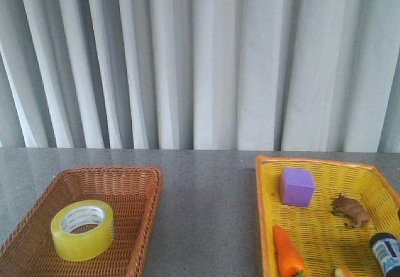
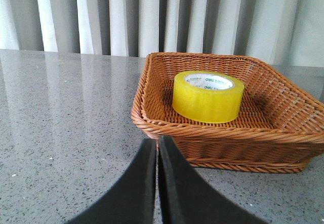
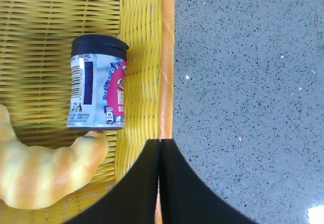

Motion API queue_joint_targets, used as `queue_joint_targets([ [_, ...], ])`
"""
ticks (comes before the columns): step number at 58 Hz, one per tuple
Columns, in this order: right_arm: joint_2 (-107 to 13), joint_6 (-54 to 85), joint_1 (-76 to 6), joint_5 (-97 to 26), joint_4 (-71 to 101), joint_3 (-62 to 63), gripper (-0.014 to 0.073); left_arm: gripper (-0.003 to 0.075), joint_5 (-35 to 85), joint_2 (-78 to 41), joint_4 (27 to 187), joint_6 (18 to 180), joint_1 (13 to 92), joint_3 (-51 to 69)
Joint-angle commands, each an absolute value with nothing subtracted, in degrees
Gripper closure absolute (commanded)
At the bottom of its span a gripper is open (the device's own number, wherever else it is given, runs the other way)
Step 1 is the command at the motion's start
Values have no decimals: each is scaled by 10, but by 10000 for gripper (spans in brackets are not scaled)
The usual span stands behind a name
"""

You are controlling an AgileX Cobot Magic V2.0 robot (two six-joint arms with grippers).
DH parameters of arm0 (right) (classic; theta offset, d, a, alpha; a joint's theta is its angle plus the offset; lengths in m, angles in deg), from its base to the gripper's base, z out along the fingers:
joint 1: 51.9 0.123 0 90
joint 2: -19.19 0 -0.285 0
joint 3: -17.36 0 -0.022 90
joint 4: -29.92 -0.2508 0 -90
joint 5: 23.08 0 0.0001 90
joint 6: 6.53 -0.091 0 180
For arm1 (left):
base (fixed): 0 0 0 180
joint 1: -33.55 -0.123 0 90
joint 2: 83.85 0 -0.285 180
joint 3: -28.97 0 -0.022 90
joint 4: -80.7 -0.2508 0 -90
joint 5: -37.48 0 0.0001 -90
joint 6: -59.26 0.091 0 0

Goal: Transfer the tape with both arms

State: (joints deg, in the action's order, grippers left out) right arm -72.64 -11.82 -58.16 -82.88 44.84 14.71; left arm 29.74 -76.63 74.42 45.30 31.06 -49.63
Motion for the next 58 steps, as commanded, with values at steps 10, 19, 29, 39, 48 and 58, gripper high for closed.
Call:
queue_joint_targets([
  [10,-708,-118,-585,-810,459,163,601,726,337,-776,749,449,314,-492],
  [19,-708,-118,-585,-810,459,163,601,726,337,-776,749,449,314,-492],
  [29,-708,-118,-585,-810,459,163,601,726,337,-776,749,449,314,-492],
  [39,-701,-118,-585,-810,458,163,601,726,337,-776,749,449,314,-492],
  [48,-658,-118,-583,-809,426,163,601,726,337,-776,749,449,314,-492],
  [58,-577,-118,-583,-807,322,163,601,726,337,-776,749,449,314,-492],
])
